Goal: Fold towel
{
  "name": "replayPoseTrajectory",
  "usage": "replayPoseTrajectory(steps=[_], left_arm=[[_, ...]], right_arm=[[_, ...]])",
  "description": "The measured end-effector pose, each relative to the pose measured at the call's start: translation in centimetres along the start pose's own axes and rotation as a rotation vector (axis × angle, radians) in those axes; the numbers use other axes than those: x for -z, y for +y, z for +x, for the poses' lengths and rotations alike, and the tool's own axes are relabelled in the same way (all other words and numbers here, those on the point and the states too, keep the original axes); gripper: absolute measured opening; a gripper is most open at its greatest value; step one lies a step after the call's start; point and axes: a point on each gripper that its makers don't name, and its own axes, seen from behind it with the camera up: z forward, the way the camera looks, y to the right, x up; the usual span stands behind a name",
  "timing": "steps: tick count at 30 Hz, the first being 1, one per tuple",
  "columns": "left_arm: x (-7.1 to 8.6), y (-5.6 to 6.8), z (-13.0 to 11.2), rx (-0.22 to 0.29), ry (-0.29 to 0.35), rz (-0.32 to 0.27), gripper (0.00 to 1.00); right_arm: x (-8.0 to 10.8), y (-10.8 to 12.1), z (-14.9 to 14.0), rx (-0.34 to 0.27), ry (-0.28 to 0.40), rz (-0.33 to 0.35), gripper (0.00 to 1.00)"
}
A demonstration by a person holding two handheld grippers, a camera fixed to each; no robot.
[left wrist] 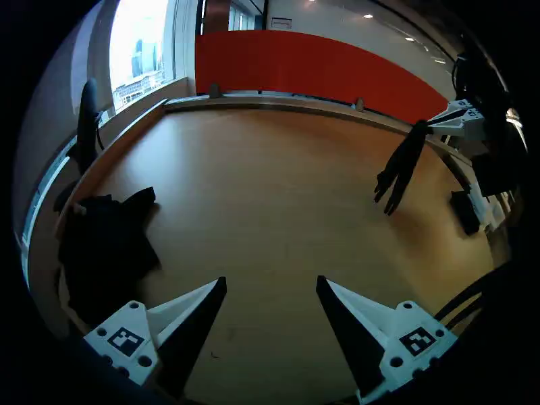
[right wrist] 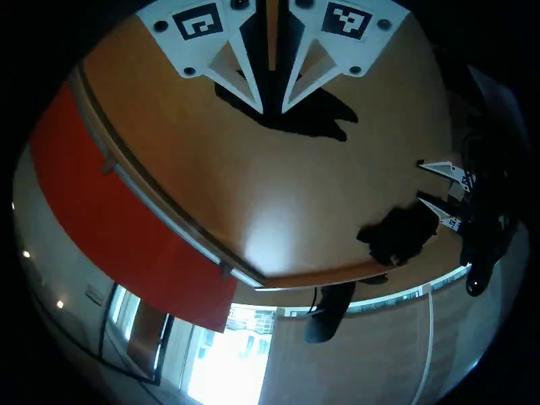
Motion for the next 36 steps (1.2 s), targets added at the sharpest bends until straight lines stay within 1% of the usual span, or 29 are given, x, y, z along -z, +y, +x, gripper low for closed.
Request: replayPoseTrajectory(steps=[9,15,21,36], left_arm=[[-0.1,0.3,0.2,-0.009,0.0,-0.008,0.99],[-0.2,0.4,0.3,-0.01,-0.002,-0.006,0.99],[-0.3,0.6,0.5,-0.01,-0.006,-0.001,0.99],[-0.8,1.7,1.4,-0.018,-0.011,0.011,0.99]], right_arm=[[2.1,2.5,-1.3,-0.038,-0.005,-0.028,0.04],[3.9,4.8,-3.3,-0.059,-0.028,-0.061,0.04],[5.8,7.9,-5.9,-0.077,-0.061,-0.108,0.04],[10.9,16.2,-12.5,-0.172,-0.121,-0.212,0.04]])
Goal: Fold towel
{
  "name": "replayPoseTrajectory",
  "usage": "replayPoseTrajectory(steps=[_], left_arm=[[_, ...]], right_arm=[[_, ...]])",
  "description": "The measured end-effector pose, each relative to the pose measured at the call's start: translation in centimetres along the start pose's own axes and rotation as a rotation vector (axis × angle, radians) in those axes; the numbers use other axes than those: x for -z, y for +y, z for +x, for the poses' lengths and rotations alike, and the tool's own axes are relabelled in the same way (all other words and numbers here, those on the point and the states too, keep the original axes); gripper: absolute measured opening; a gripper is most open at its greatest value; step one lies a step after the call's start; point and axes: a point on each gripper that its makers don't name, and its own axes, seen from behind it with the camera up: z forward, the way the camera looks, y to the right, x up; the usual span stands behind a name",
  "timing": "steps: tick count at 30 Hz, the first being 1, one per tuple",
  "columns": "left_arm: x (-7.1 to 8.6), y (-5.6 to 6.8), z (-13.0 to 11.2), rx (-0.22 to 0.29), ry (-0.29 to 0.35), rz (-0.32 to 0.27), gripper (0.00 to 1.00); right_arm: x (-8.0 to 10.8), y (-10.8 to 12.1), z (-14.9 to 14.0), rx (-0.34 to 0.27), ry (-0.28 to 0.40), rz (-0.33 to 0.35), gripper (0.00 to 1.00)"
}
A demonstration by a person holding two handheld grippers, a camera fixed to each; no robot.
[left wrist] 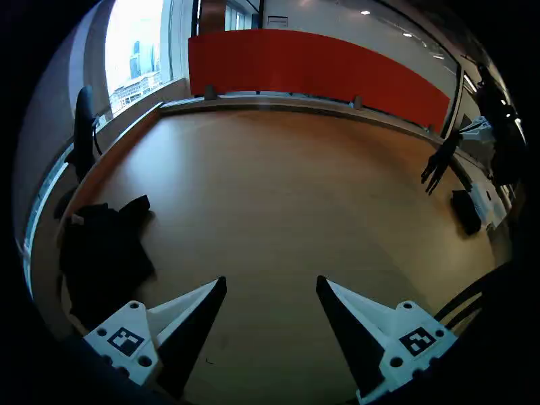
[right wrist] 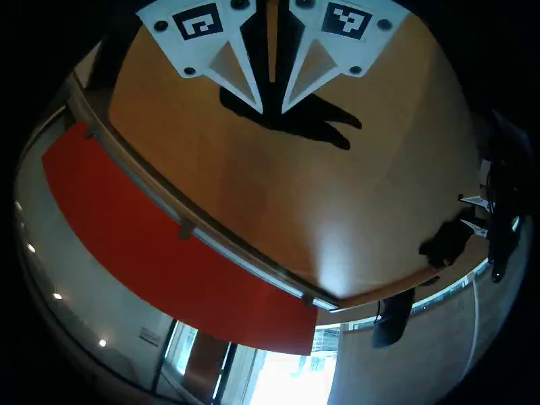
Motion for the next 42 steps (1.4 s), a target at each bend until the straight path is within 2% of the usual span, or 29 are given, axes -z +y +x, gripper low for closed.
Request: replayPoseTrajectory(steps=[10,25,33,42], left_arm=[[-0.3,0.4,0.5,-0.011,-0.007,0.011,0.99],[-0.5,1.2,1.4,-0.034,-0.013,0.021,0.99],[-0.7,2.1,1.4,-0.046,-0.017,0.012,0.99],[-0.9,3.1,1.5,-0.059,-0.02,-0.001,0.99]], right_arm=[[1.5,6.1,-4.3,-0.024,-0.067,-0.062,0.04],[4.5,12.4,-9.7,-0.074,-0.15,-0.128,0.04],[6.1,14.4,-11.3,-0.088,-0.171,-0.154,0.04],[7.3,14.7,-12.8,-0.1,-0.183,-0.166,0.04]])
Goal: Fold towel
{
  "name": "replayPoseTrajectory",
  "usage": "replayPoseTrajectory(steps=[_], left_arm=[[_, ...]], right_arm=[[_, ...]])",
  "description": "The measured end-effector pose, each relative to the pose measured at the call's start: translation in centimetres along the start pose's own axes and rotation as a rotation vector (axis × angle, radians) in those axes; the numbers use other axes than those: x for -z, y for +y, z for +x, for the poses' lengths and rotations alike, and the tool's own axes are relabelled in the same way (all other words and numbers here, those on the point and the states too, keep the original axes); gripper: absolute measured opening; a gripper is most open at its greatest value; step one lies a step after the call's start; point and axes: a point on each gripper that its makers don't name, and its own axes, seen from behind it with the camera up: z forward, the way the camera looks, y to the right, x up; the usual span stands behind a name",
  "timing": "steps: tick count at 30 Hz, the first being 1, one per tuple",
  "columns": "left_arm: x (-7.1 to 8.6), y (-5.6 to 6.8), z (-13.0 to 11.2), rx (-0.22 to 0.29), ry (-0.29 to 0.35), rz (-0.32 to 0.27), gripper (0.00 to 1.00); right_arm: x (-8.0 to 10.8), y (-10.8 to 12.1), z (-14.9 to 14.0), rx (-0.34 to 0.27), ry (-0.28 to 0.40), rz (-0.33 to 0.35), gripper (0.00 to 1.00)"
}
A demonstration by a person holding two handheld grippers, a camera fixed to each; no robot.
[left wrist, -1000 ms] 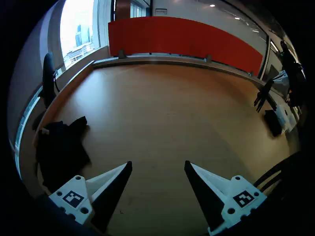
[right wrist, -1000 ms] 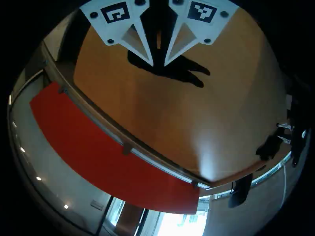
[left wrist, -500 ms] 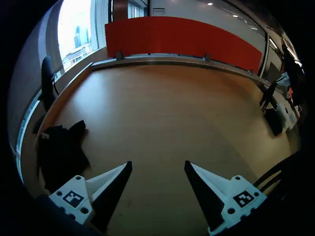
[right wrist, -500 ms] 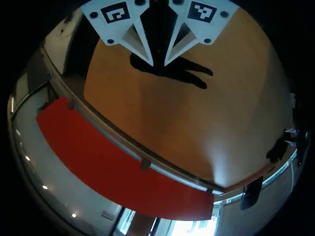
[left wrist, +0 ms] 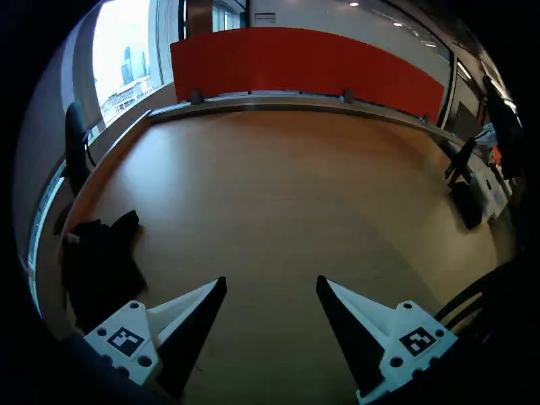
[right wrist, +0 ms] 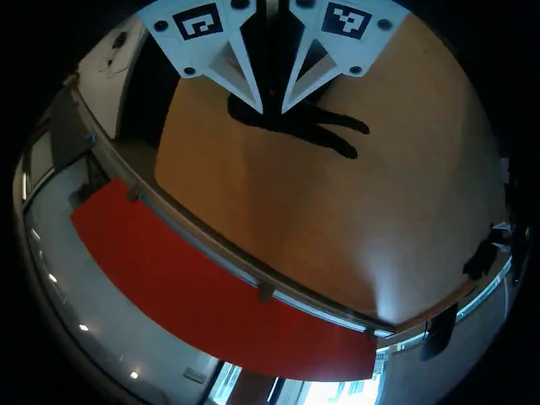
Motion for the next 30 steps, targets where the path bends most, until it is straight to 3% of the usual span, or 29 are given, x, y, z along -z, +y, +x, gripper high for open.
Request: replayPoseTrajectory(steps=[17,30], left_arm=[[0.3,0.8,-0.2,-0.017,-0.005,-0.018,0.99],[0.4,0.8,-0.7,-0.019,-0.007,-0.023,0.99]], right_arm=[[1.9,0.4,-9.1,-0.037,-0.109,-0.017,0.04],[2.4,-1.9,-12.2,-0.053,-0.124,-0.005,0.04]])
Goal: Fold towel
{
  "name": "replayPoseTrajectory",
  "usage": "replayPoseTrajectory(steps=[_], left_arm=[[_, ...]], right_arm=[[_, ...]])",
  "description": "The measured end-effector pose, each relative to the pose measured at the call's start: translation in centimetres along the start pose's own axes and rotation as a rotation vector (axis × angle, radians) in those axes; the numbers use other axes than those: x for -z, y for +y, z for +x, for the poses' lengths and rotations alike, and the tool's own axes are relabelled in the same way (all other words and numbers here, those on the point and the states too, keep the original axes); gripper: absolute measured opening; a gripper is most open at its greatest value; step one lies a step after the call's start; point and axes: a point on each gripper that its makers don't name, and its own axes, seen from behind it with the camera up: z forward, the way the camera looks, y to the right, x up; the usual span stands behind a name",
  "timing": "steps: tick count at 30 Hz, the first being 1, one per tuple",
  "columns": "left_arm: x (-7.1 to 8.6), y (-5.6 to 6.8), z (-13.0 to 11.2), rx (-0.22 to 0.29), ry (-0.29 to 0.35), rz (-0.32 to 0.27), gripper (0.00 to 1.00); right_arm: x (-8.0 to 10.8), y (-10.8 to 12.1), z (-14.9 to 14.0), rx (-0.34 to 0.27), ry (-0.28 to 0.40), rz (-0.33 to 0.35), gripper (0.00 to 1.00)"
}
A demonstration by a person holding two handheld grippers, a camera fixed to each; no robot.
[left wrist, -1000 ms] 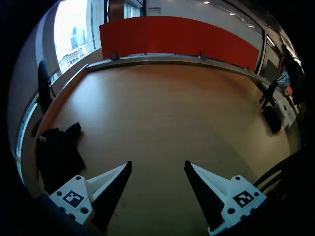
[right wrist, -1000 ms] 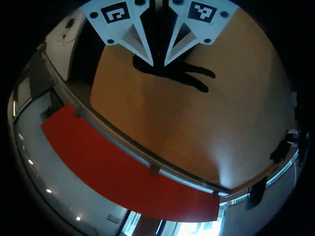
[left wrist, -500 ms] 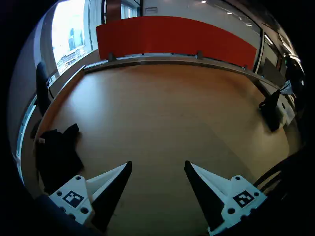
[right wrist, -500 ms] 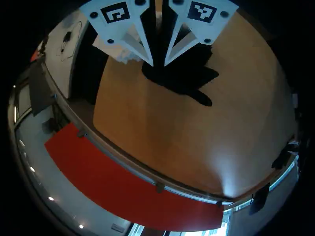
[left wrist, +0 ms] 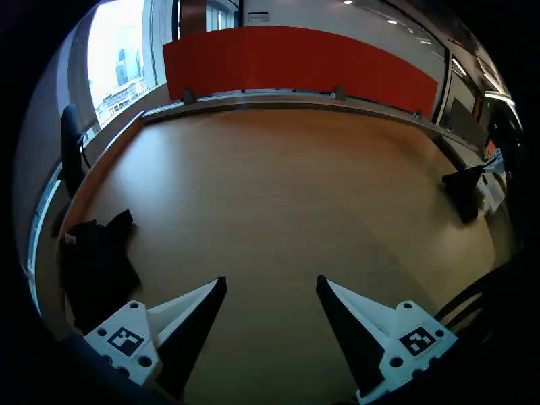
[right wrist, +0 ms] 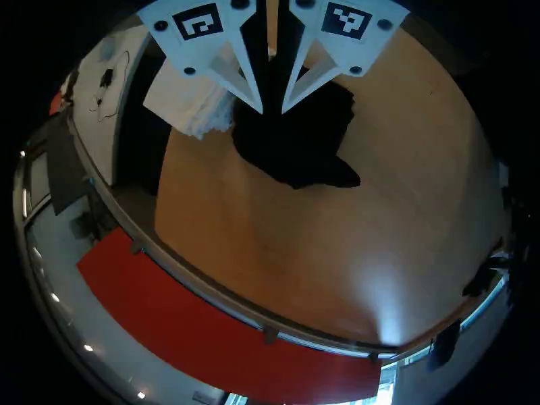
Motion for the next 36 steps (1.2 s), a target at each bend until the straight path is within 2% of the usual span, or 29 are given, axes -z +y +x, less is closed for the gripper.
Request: replayPoseTrajectory(steps=[6,15,25,36], left_arm=[[0.1,-0.3,0.0,-0.003,0.001,0.002,0.99],[0.3,-0.4,-0.3,-0.014,-0.004,0.006,0.99],[0.8,-0.8,-0.7,-0.023,-0.012,0.022,0.99],[0.8,-0.8,-1.0,-0.034,-0.027,0.033,0.99]], right_arm=[[-0.2,0.2,-2.0,-0.004,-0.032,-0.017,0.04],[-1.2,1.1,-6.6,-0.016,-0.123,-0.056,0.04],[-3.0,0.7,-10.7,-0.067,-0.196,-0.053,0.04],[-4.6,0.0,-12.5,-0.109,-0.233,-0.047,0.04]])
